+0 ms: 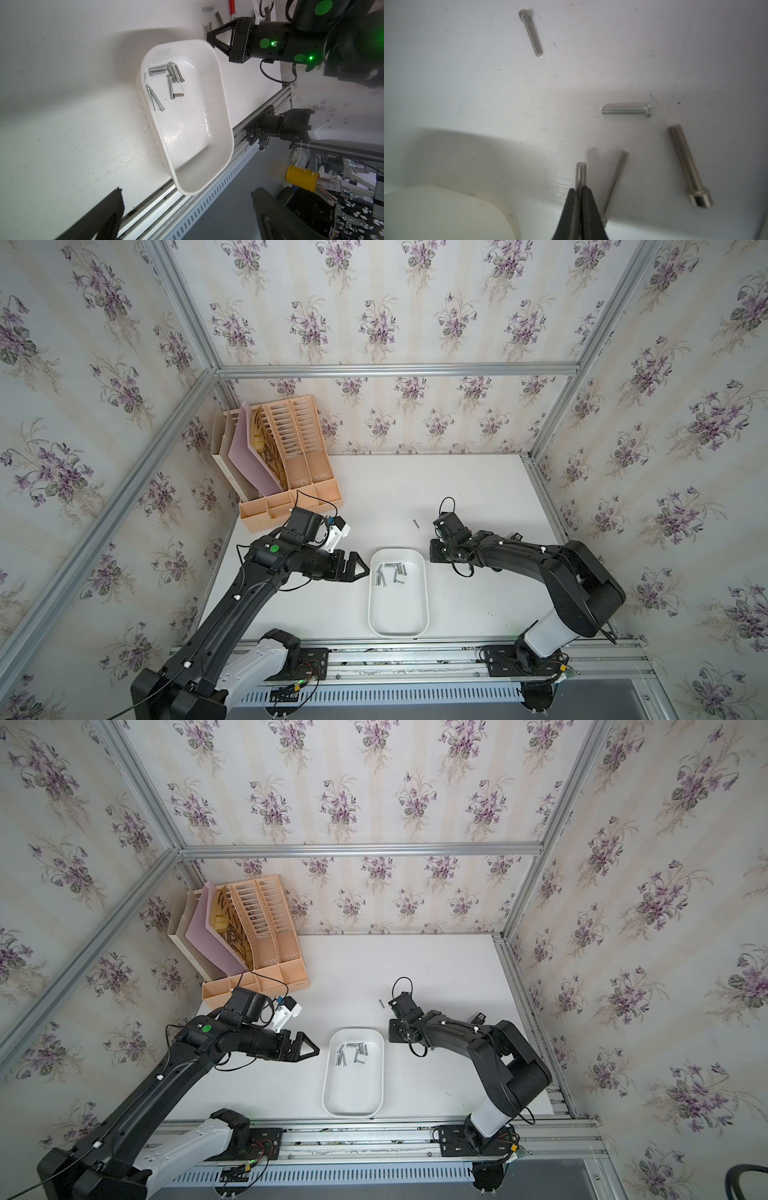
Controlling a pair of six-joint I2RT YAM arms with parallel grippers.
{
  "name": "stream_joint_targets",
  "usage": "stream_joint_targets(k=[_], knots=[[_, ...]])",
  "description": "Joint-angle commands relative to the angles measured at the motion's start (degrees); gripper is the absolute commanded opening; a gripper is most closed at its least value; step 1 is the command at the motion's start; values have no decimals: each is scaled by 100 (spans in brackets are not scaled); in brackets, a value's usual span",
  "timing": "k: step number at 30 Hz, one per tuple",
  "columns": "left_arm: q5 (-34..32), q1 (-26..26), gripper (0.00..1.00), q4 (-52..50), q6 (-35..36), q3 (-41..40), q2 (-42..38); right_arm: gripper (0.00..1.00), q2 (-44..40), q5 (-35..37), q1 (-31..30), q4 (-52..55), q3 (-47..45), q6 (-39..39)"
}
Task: Take out the screws from the storage box
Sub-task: Place the screw at the center of the board, then pick up the screw from the storage box.
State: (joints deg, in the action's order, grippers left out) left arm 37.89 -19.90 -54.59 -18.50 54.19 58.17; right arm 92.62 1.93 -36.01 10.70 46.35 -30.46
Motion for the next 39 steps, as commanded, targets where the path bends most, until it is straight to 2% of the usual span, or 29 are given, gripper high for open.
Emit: stream_joint_targets(k=[1, 6, 9, 14, 21, 31, 39], knots=[[-1, 8, 99, 12, 21, 4, -12, 11, -66, 2, -1, 62, 15, -39], [-2, 4, 99, 18, 19, 5, -4, 23, -318, 87, -3, 64, -45, -13], [-1, 5, 99, 17, 15, 6, 6, 25, -519, 147, -3, 0, -120, 2], [3, 4, 100, 14, 20, 4, -42, 22, -980, 80, -81, -212, -321, 54], [-1, 8, 99, 18, 18, 5, 10, 25, -1902, 645, -1019, -627, -522, 300], [-11, -4, 99, 10, 18, 4, -12, 21, -825, 928, -2530, -540, 180, 472], [-10, -2, 100, 4, 20, 4, -40, 20, -201, 539, -2603, -489, 298, 153]])
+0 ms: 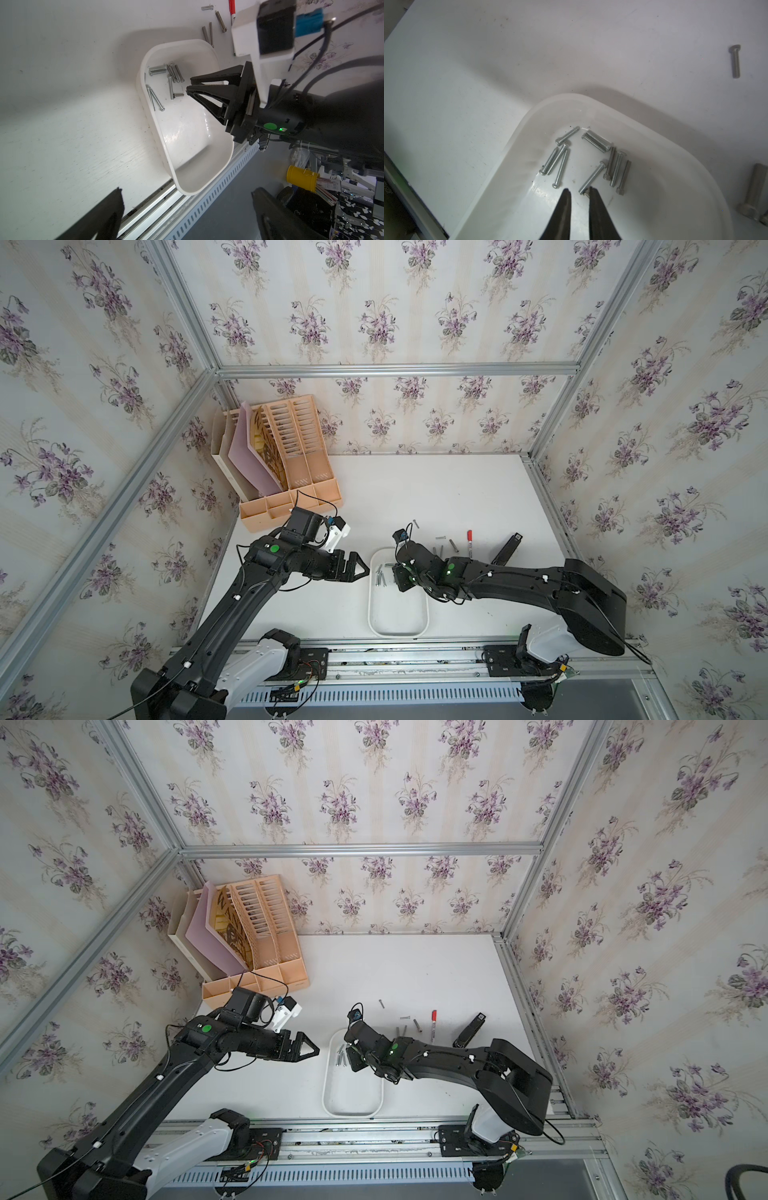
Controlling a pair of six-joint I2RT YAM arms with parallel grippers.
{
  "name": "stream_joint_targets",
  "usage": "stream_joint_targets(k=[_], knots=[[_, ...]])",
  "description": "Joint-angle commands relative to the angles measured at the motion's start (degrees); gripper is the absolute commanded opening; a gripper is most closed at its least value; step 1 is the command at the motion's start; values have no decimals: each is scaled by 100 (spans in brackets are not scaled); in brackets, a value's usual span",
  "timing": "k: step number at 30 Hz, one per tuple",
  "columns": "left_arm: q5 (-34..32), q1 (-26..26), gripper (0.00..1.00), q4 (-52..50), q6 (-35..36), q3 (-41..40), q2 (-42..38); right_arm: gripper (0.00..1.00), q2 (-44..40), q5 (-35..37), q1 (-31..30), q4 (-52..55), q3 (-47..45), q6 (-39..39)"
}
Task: Take out the screws from the storage box
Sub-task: Pick up the screw from the storage box.
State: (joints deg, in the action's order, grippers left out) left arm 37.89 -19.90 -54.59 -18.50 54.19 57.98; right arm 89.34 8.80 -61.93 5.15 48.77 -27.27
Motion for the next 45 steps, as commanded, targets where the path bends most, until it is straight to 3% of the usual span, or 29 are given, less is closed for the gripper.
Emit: stream_joint_targets(k=[1, 22, 37, 39, 45], knots=[[-10, -5, 99, 8, 21, 8, -23, 20, 172, -160, -7, 87, 63, -193], [9, -66, 99, 6, 31, 9, -76, 22, 1299, -41, 10, 727, 691, -270], [17, -85, 99, 8, 31, 5, -52, 24, 1385, -29, 41, 794, 773, -192], [8, -95, 99, 8, 23, 7, -50, 23, 1512, -69, 36, 845, 845, -196], [8, -91, 99, 2, 31, 0, -57, 5, 1627, -146, 47, 896, 932, -148]])
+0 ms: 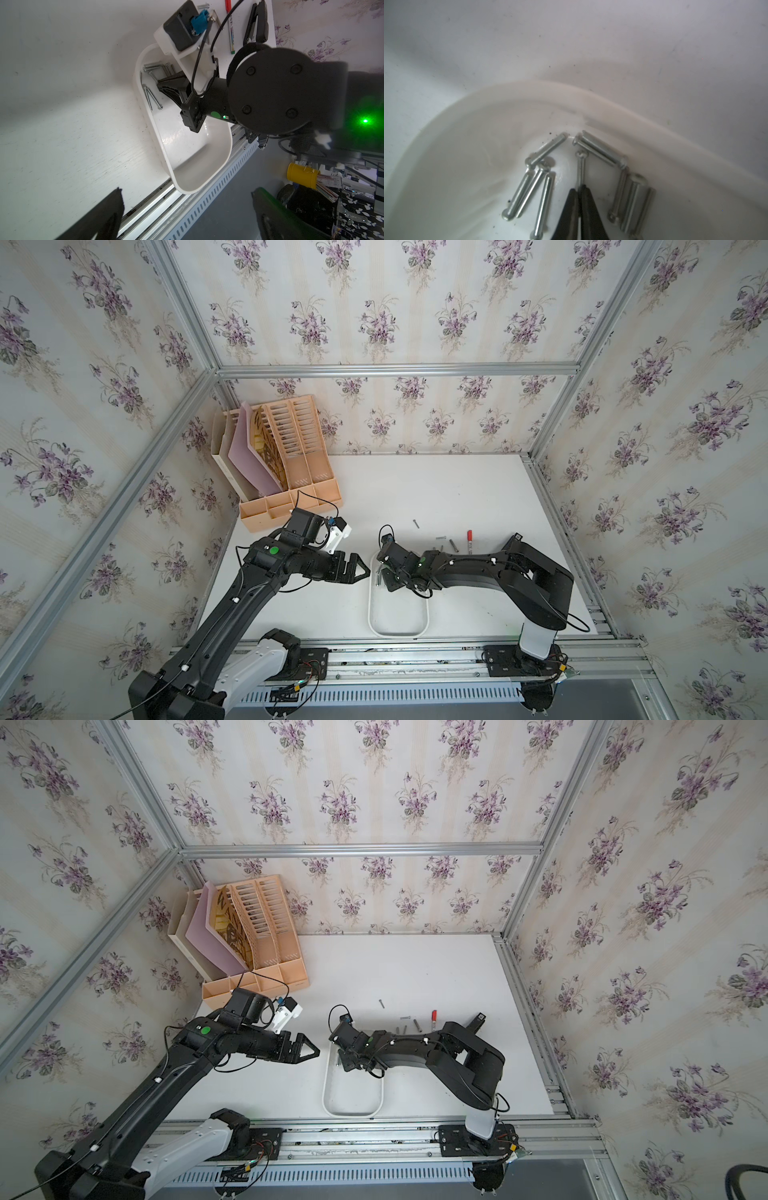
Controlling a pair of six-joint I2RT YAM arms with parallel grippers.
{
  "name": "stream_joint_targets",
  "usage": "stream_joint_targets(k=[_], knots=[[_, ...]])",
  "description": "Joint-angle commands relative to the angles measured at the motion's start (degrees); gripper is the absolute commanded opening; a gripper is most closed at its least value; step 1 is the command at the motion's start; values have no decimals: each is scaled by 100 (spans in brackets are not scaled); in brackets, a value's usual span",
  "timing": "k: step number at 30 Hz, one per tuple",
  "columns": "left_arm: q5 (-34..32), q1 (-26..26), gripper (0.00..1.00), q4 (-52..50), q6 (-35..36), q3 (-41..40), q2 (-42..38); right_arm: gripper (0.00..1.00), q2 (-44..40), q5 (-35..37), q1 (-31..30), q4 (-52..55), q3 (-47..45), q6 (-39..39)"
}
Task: Take out the screws from the storage box
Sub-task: Pick up the screw from the storage box, then place the screw at the center of the board.
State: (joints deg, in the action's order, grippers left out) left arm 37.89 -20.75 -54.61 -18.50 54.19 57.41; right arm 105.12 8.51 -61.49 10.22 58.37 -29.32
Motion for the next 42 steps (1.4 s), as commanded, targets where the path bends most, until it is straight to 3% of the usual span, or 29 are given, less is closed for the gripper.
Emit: stream_joint_targets(k=[1, 8, 17, 23, 25, 31, 42], knots=[[12, -3, 99, 10, 28, 5, 5, 3, 15, -122, 3, 363, -42, 62], [11, -7, 99, 11, 32, 10, -5, 0, -423, -253, 27, 103, -267, 159], [6, -5, 99, 12, 30, 4, 16, 0, -1728, -42, 304, -327, -962, 167], [12, -3, 99, 19, 31, 5, 25, 0, -2471, 763, 664, -113, -1331, -114], [8, -5, 99, 14, 31, 4, 25, 0, -2493, 715, 994, -32, -1416, -254], [6, -2, 100, 11, 23, 6, 7, 0, -2121, -316, 1939, -165, -1637, -465], [8, -4, 100, 12, 31, 10, -6, 0, -1520, -539, 2058, -61, -1456, -480]])
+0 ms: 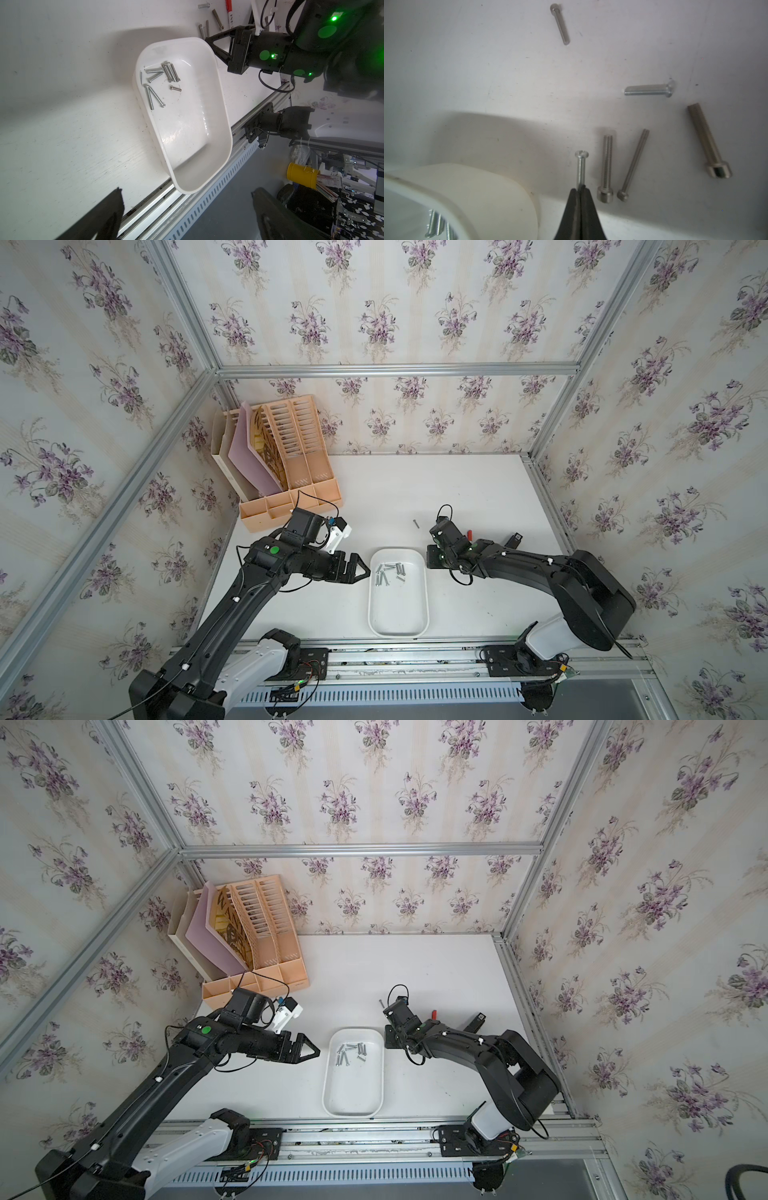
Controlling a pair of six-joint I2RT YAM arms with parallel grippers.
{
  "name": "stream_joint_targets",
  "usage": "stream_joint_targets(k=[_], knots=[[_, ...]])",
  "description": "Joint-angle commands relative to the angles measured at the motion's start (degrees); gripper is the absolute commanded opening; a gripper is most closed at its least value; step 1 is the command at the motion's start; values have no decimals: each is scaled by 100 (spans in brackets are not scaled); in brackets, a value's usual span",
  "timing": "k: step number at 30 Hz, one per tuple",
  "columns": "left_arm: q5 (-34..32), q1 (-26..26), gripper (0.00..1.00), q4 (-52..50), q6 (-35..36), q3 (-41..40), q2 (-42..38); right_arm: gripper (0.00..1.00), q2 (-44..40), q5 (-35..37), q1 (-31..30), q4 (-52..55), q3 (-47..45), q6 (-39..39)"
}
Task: Take out the screws from the storage box
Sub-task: Place the screw at the center of the board.
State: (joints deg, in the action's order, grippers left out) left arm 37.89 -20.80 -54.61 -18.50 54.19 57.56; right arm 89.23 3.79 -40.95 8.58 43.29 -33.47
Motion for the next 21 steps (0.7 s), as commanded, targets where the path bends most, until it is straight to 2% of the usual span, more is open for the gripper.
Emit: stream_joint_targets(k=[1, 9, 14, 21], knots=[[6, -3, 99, 12, 26, 6, -19, 0, 115, -55, 19, 129, 80, -57], [6, -5, 99, 5, 28, 5, -16, 0, 221, -163, 105, 151, 101, -50], [8, -3, 99, 7, 29, 4, -17, 23, 41, -303, 104, 25, 41, 28], [17, -8, 99, 11, 29, 5, -31, 25, -601, 109, 88, 26, -155, 1]])
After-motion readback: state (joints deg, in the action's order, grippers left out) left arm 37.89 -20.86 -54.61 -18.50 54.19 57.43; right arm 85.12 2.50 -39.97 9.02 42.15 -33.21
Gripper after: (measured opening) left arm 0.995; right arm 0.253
